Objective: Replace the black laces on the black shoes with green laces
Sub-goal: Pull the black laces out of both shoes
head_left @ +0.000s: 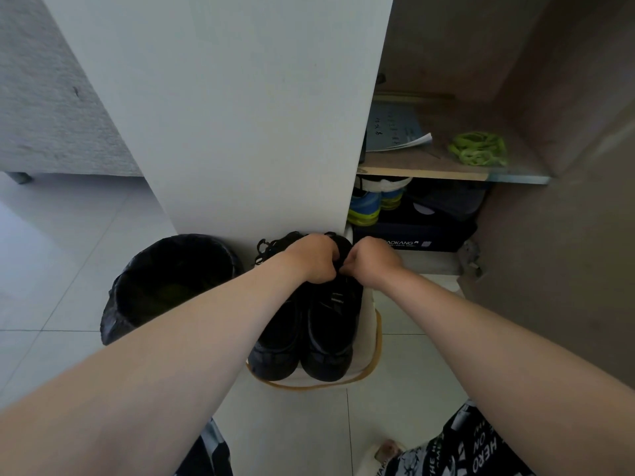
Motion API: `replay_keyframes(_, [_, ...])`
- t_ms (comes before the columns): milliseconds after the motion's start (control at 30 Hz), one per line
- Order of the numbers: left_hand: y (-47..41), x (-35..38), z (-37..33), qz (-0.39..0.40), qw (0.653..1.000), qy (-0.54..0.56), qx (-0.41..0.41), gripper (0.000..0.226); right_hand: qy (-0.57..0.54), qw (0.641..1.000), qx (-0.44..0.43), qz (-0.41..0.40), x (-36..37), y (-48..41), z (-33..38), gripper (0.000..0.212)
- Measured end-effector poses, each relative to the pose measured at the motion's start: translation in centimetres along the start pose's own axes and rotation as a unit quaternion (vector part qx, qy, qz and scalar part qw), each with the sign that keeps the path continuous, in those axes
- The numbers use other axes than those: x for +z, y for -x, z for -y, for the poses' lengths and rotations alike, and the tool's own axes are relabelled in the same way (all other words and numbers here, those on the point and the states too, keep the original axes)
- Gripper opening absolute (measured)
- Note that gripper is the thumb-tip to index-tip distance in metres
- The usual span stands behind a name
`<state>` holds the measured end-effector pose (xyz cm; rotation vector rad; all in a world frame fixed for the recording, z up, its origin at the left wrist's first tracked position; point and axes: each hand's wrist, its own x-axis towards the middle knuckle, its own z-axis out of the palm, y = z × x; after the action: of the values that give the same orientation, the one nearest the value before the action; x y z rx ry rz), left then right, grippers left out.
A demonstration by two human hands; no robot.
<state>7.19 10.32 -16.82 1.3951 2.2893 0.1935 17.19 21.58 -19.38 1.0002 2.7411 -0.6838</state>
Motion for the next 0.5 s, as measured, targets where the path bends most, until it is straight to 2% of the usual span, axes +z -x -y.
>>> replay_keyframes(100, [0.0,0.2,0.2,-0.016,1.0,0.012,-0.008,0.037,-0.002,1.0,0.017,-0.003,0.0,-0.2,0.3,0.018])
replay_keyframes(267, [-0.3,0.5,1.1,-0.013,1.0,0.009,-0.014,0.032,-0.211,0.974,0.087,0.01,-1.5,-0.3,-0.5,0.019])
replay_keyframes(400, [-0.5,0.6,1.3,-0.032,0.999,-0.005,-0.014,0.026,-0.334,0.94,0.069,-0.023,-2.3,0.2,-0.3,0.025])
replay_keyframes(500, [-0.7,0.3,0.7,-0.059,0.997,-0.045,-0.02,0.022,-0.298,0.953,0.06,-0.003,-1.9,0.3,-0.6,0.024])
